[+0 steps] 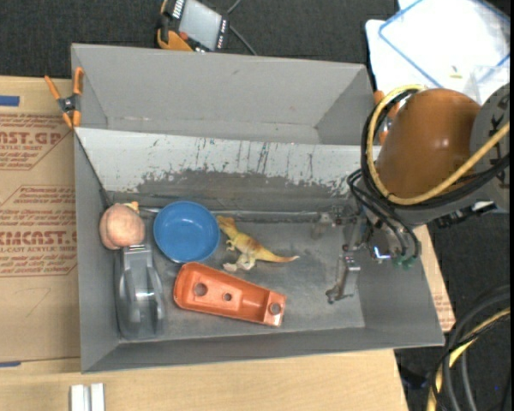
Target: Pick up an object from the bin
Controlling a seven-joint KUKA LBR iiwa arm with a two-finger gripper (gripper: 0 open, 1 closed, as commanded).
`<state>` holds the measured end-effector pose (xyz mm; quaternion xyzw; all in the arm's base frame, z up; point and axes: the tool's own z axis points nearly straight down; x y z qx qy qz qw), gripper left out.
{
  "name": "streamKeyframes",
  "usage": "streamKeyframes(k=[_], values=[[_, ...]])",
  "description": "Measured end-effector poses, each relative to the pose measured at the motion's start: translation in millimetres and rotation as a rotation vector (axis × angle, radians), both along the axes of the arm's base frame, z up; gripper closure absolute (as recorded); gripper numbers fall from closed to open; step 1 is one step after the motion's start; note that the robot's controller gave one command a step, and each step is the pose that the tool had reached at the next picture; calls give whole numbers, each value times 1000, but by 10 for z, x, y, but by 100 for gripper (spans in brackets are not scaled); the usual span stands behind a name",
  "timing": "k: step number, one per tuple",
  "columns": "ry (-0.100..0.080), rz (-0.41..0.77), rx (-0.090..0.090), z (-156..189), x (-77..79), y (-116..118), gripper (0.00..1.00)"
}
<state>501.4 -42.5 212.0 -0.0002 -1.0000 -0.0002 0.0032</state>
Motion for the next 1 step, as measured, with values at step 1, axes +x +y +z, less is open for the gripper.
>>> streamKeyframes(k=[1], values=[[-8, 2, -1, 32, 17, 3, 0]])
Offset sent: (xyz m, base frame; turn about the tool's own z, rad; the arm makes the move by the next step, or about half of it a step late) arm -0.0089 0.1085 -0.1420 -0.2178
